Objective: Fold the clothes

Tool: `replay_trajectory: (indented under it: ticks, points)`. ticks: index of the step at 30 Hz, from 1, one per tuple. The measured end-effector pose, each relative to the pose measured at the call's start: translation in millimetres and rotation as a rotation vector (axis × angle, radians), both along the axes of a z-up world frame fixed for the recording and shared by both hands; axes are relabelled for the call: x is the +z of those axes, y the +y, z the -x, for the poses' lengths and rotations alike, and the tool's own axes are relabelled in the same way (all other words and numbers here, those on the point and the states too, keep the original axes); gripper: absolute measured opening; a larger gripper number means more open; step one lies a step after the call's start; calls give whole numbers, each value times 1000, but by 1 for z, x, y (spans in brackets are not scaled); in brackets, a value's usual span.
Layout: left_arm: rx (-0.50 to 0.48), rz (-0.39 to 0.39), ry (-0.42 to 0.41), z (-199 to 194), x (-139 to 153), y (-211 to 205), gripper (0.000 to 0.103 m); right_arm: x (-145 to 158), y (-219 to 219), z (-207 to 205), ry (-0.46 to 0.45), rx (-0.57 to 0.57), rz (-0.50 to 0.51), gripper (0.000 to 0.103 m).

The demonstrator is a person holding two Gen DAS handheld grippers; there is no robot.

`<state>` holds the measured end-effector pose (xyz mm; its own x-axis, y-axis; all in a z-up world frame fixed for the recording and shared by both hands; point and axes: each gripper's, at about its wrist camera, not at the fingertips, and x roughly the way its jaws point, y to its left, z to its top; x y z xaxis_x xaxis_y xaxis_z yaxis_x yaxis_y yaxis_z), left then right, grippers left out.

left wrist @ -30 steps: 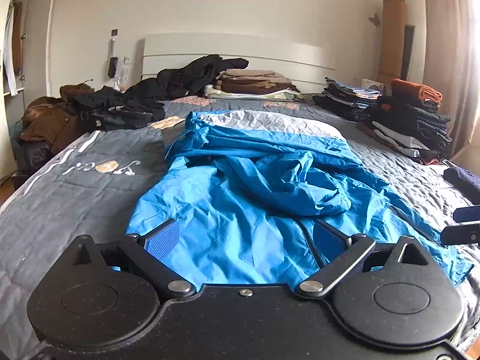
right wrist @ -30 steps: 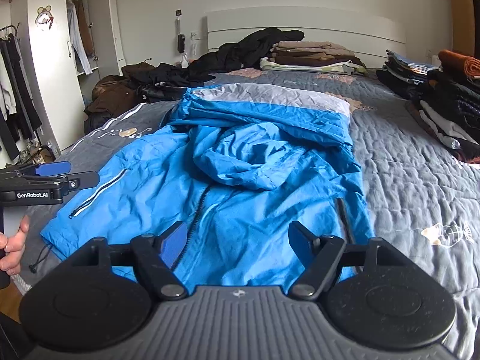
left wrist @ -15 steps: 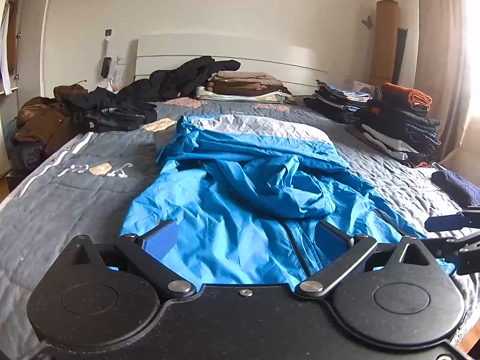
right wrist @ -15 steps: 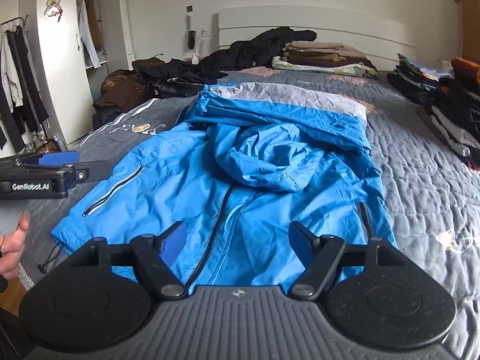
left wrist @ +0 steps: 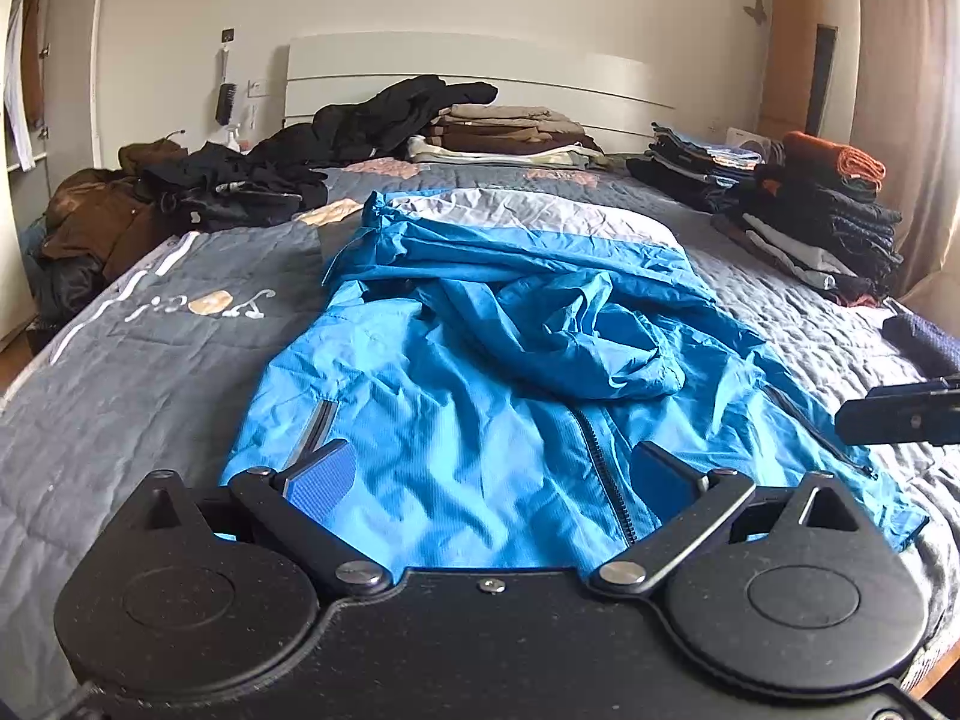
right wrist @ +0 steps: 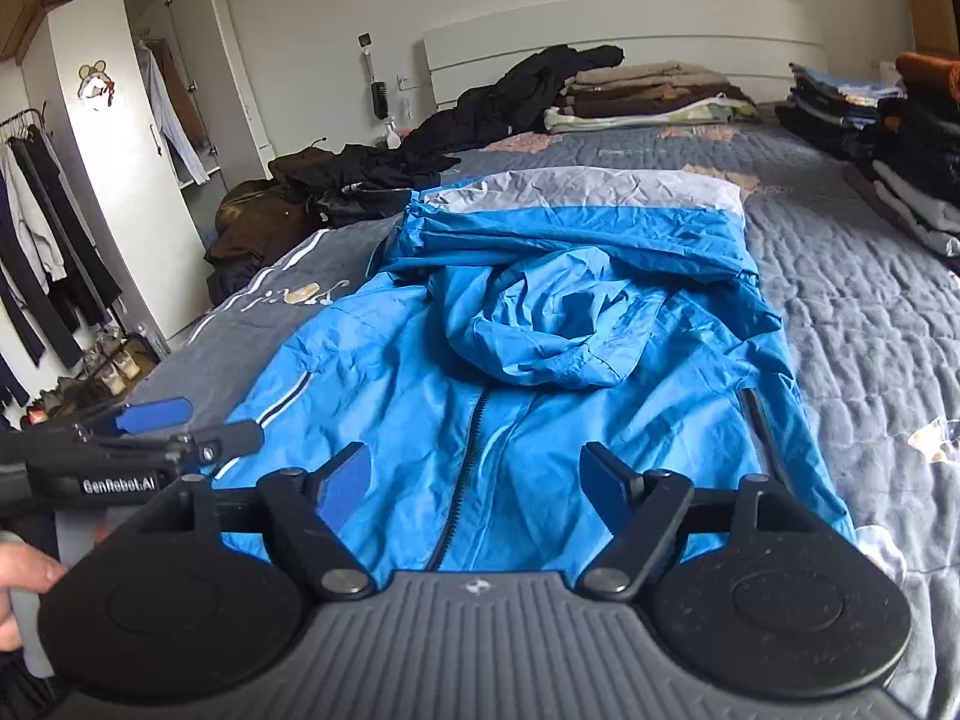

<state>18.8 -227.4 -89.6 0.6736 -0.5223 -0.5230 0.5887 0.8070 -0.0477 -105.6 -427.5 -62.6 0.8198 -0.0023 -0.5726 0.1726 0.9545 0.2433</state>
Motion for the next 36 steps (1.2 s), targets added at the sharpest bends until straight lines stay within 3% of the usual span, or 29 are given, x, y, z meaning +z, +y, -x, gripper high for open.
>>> replay_trajectory:
  ticks: [7, 17, 28, 36]
  points:
    - [1, -10, -31, 14, 30, -8, 98, 20, 2, 7, 47, 60, 60, 77]
    - [-27, -161, -87, 51, 65, -12, 102, 36, -6, 19, 69, 42, 26, 77]
    - [23, -105, 80, 31, 68, 23, 102, 32, 15, 8, 91, -5, 88, 77]
    - [-7, -125, 68, 13, 49, 40, 102, 24, 22, 0, 147, 75, 142, 77]
